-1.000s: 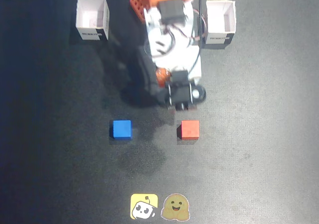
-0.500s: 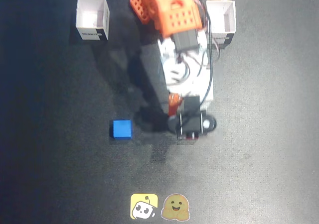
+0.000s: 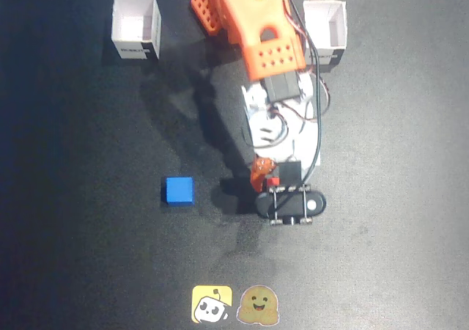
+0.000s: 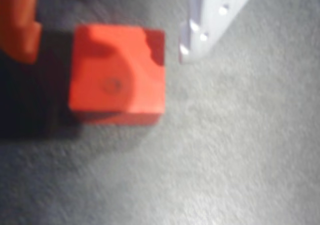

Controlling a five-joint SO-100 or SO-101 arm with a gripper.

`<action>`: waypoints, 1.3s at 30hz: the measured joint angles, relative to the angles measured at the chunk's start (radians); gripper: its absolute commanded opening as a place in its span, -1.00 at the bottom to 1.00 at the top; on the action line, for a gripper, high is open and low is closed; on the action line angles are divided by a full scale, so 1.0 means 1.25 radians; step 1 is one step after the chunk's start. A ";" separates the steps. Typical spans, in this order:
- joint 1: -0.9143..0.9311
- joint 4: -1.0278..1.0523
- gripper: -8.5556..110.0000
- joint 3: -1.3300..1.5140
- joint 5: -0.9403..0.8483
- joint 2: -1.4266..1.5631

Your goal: Put the red cube in the right box and the blue cube in the left box.

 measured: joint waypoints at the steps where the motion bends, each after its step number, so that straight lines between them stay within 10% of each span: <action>1: -0.002 -0.005 -0.47 -0.002 0.002 -0.007; 39: 0.076 0.081 -0.68 -0.093 -0.093 -0.074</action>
